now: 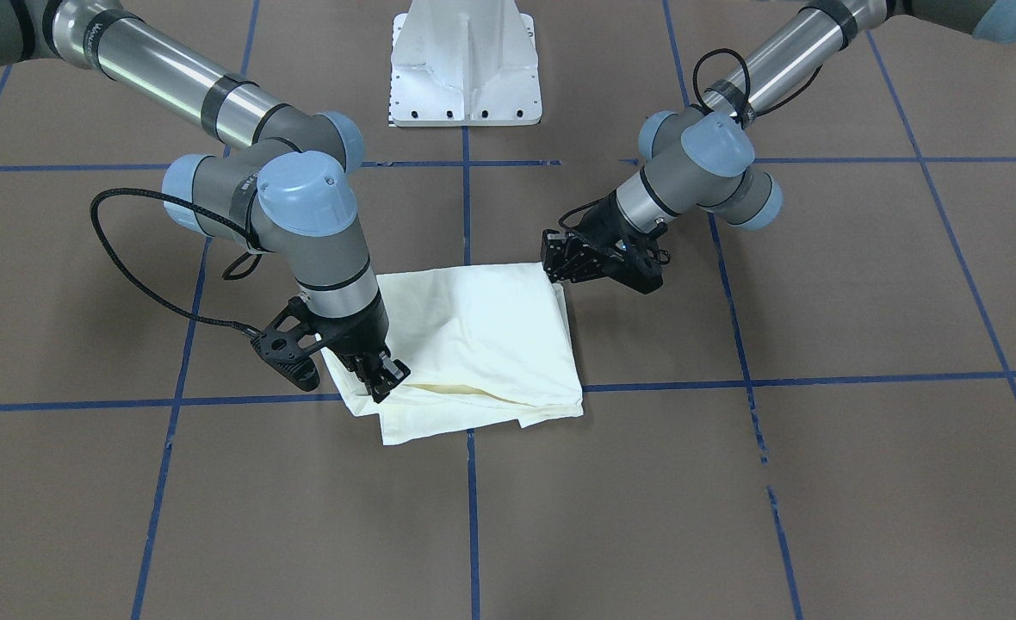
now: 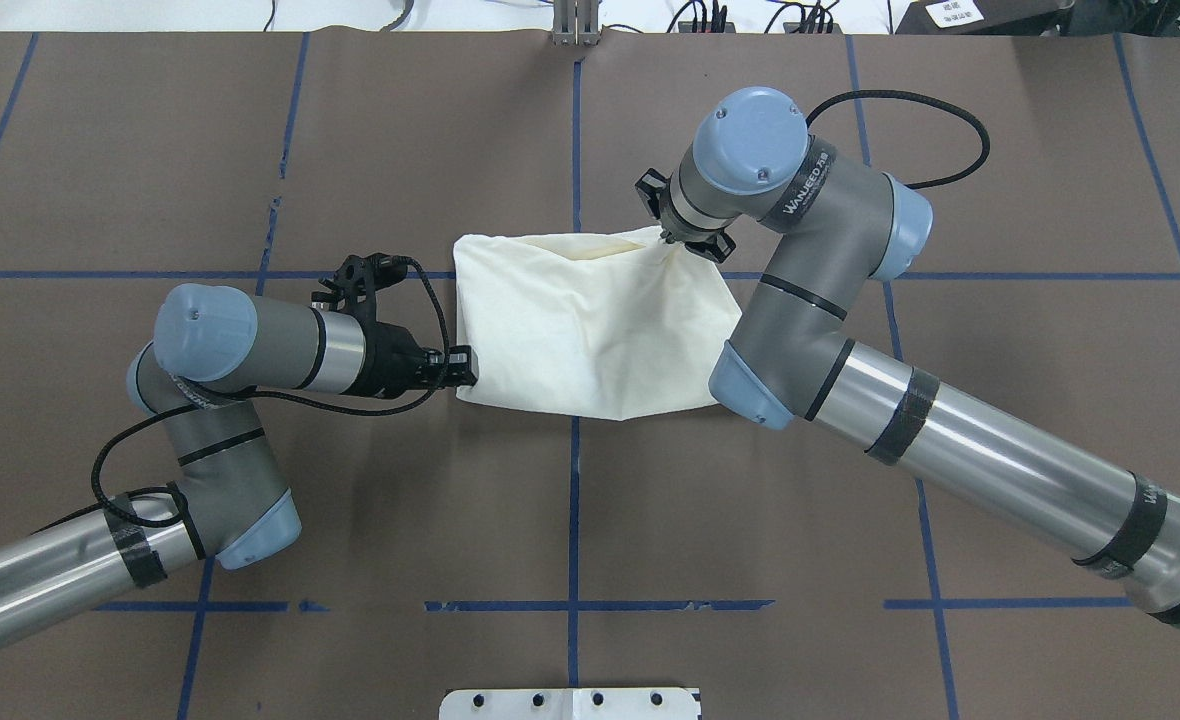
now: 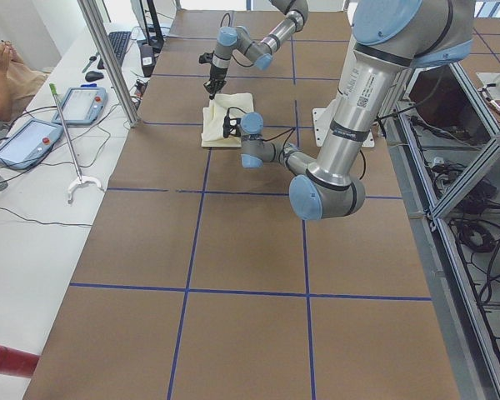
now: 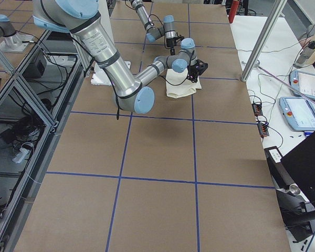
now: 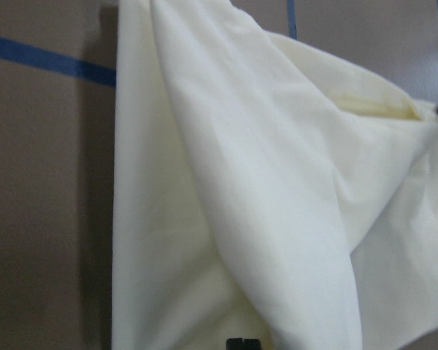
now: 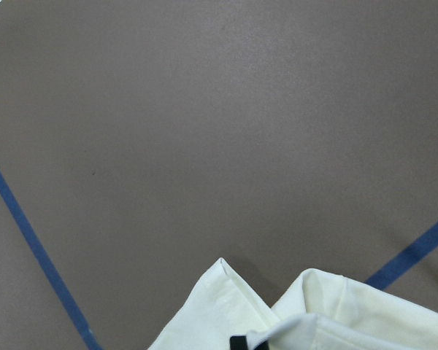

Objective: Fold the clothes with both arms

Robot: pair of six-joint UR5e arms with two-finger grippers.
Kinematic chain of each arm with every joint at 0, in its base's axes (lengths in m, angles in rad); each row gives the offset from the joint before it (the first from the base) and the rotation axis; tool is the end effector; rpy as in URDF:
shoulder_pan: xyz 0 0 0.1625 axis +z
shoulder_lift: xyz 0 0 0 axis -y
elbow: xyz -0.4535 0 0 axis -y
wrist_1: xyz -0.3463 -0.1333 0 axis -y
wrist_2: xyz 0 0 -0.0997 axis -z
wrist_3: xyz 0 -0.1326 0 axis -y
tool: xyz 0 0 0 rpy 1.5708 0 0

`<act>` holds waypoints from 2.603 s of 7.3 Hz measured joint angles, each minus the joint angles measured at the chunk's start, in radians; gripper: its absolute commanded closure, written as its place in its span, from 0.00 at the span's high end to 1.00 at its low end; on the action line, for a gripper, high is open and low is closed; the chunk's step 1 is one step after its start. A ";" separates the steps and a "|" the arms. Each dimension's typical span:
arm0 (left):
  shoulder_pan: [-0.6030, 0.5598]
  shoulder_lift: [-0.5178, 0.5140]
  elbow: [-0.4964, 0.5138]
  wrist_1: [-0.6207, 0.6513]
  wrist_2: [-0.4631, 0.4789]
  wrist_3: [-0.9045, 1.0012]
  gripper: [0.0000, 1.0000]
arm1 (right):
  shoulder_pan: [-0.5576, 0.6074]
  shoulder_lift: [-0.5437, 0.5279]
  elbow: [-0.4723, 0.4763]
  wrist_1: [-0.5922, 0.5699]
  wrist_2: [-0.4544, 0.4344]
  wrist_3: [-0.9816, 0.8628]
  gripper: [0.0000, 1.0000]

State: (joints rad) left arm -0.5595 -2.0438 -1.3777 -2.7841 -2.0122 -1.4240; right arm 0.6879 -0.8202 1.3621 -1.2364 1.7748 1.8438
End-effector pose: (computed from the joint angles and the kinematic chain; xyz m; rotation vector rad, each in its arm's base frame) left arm 0.5243 -0.4188 0.3804 0.1726 1.4907 -0.0027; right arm -0.5270 -0.5709 0.3220 -0.0070 -0.9203 0.8053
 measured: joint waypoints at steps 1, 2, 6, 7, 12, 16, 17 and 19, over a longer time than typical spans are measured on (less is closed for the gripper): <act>0.000 0.011 0.001 -0.017 -0.053 0.029 0.00 | 0.002 0.002 0.000 0.000 0.000 0.000 0.00; 0.001 0.016 0.001 -0.026 -0.105 0.048 0.00 | 0.003 0.005 -0.001 0.000 0.000 0.000 0.00; 0.004 0.021 -0.010 -0.034 -0.182 0.060 0.00 | 0.008 0.009 -0.006 0.000 0.002 -0.001 0.00; -0.009 0.021 -0.030 -0.032 -0.193 0.039 0.00 | 0.008 0.009 -0.011 0.000 0.002 -0.004 0.00; -0.061 -0.076 0.023 0.047 -0.135 -0.033 0.00 | 0.007 0.012 -0.023 0.000 0.002 -0.011 0.00; -0.034 -0.052 0.058 0.044 -0.100 -0.025 0.00 | 0.007 0.014 -0.023 0.000 0.002 -0.021 0.00; -0.034 -0.043 0.058 0.042 -0.104 -0.024 0.00 | 0.008 0.015 -0.023 0.000 0.002 -0.024 0.00; -0.033 -0.015 0.052 0.040 -0.108 -0.024 0.00 | 0.008 0.015 -0.023 0.000 0.002 -0.028 0.99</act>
State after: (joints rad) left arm -0.5924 -2.0592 -1.3260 -2.7444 -2.1198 -1.4481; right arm 0.6962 -0.8054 1.3392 -1.2364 1.7770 1.8154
